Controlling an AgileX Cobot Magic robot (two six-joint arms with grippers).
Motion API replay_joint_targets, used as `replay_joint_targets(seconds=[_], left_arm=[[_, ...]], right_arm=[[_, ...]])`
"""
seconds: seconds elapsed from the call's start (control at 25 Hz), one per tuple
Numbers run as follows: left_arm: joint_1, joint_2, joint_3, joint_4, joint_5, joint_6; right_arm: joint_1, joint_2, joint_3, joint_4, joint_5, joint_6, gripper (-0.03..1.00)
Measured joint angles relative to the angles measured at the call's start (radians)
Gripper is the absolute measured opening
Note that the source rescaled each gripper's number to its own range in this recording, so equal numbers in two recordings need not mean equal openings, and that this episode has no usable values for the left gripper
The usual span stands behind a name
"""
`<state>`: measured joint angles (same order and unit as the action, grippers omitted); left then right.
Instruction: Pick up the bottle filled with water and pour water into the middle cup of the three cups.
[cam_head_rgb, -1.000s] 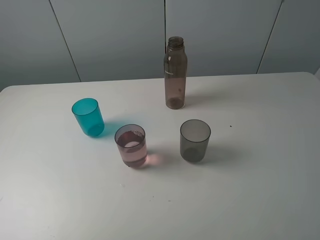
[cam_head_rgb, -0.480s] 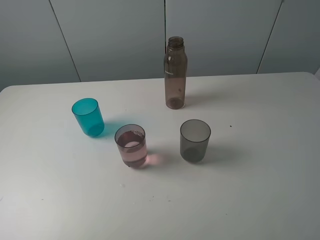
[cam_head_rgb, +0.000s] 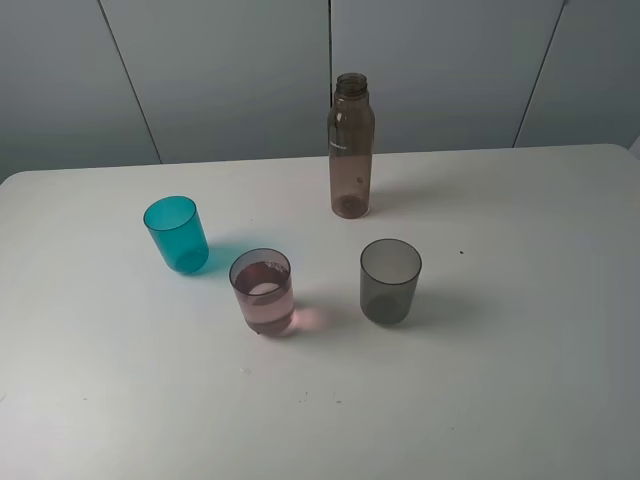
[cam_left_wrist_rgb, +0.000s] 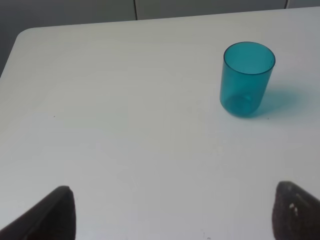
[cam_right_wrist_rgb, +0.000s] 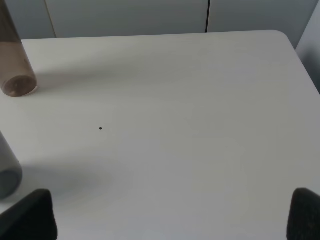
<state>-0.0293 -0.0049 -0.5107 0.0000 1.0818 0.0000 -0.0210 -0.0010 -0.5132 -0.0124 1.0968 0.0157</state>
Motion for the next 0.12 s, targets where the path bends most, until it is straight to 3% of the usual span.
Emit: replay_joint_targets(seconds=[0.12], left_arm=[[0.0, 0.0, 0.0, 0.0, 0.0, 0.0]], right_arm=[[0.0, 0.0, 0.0, 0.0, 0.0, 0.0, 1.0]])
